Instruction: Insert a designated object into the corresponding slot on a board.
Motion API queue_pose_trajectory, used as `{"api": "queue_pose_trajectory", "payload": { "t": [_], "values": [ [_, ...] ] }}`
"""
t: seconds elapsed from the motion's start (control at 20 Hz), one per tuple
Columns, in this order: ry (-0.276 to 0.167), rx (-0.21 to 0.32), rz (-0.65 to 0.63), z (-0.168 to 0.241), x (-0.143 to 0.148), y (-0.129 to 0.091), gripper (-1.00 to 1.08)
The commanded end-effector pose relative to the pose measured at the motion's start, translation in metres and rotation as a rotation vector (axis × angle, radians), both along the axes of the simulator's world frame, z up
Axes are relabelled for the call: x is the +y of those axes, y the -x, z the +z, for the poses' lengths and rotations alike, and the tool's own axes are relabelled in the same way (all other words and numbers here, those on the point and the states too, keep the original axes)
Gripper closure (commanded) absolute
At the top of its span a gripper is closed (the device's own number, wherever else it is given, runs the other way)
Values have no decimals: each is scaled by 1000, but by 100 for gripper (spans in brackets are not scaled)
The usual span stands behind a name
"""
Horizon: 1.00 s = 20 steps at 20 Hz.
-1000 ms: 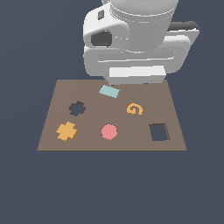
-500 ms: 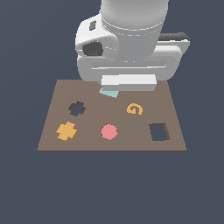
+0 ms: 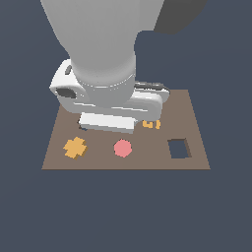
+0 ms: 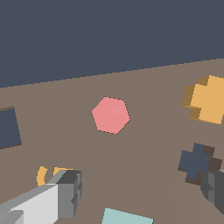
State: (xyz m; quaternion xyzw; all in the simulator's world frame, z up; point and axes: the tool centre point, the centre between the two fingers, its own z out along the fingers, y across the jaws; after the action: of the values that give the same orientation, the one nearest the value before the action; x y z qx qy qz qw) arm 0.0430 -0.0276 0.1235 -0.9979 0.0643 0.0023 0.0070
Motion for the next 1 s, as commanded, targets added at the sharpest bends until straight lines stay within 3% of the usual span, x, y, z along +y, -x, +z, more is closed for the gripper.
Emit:
{"api": "queue_pose_trajectory", "payload": {
  "t": [0.0, 0.45, 0.95],
  "values": [
    [4, 0, -45, -15, -23, -11, -92],
    [12, -2, -179, -57, -92, -37, -92],
    [15, -2, -235, -73, -122, -46, -92]
  ]
}}
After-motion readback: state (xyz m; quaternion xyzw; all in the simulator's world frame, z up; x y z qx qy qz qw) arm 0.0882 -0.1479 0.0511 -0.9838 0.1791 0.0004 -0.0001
